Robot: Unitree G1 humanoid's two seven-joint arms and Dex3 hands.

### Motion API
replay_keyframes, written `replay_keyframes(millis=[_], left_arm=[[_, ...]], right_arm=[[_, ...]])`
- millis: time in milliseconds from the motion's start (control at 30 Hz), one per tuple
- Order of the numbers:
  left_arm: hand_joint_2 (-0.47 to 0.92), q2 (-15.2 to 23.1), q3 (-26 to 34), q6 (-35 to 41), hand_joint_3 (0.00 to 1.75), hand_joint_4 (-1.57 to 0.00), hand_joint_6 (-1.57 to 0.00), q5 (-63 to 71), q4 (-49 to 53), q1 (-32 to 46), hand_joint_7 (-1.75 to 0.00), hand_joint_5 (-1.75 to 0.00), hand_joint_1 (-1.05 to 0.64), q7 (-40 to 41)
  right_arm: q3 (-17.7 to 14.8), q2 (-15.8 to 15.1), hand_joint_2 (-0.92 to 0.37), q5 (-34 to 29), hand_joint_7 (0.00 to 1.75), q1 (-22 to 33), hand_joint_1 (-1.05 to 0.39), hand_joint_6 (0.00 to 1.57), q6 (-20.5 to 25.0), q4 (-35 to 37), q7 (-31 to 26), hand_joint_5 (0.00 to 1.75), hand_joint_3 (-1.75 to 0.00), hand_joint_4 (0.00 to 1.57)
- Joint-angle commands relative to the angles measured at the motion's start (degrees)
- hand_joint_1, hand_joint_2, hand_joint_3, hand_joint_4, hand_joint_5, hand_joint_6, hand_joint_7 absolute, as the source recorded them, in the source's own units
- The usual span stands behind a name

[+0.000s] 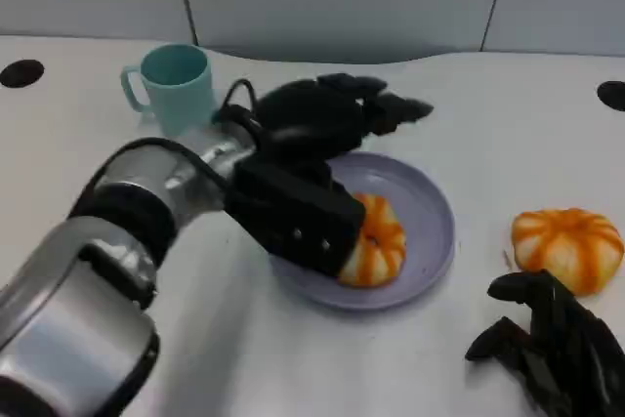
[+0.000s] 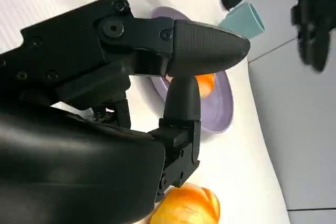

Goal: Grasp the bread from the table and place it into the plate.

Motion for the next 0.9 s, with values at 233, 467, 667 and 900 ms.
replay_keyframes(millis=[233, 467, 667, 900], left_arm=[[0.92, 6.8, 20.4, -5.3, 0.11, -0.18, -0.18, -35.6, -11.0, 18.7, -0.1, -0.12, -0.76, -27.7], [0.92, 4.8, 33.0, 9.6, 0.21, -0.41, -0.4, -63.2, -29.4, 39.4, -0.13, -0.38, -0.74, -43.3], [0.92, 4.4, 37.7, 26.9, 0.23, -0.32, -0.56, -71.7, -43.4, 53.1, -0.4, -1.3, -0.67, -45.2], [0.92, 3.3, 40.5, 38.9, 0.3, -0.36, -0.44, -72.8, -47.9, 60.9, -0.99, -1.64, -0.64, -44.9]], right_arm=[[-1.5, -1.9, -0.92, 0.7, 1.63, -1.1, -0.38, 0.28, -0.5, 1.4, 0.7, 1.75, -0.61, 0.47], [-2.1, -2.2, -0.92, 1.0, 1.62, -0.9, -0.35, 0.27, 1.4, 0.3, 0.0, 1.75, -0.64, 0.46], [-2.0, -2.4, -0.92, 0.6, 1.63, -0.9, -0.34, 0.28, 1.7, -0.2, 0.1, 1.75, -0.63, 0.48], [-2.0, -2.8, -0.92, 0.4, 1.64, -0.9, -0.35, 0.28, 2.1, -0.5, 0.2, 1.75, -0.64, 0.48]])
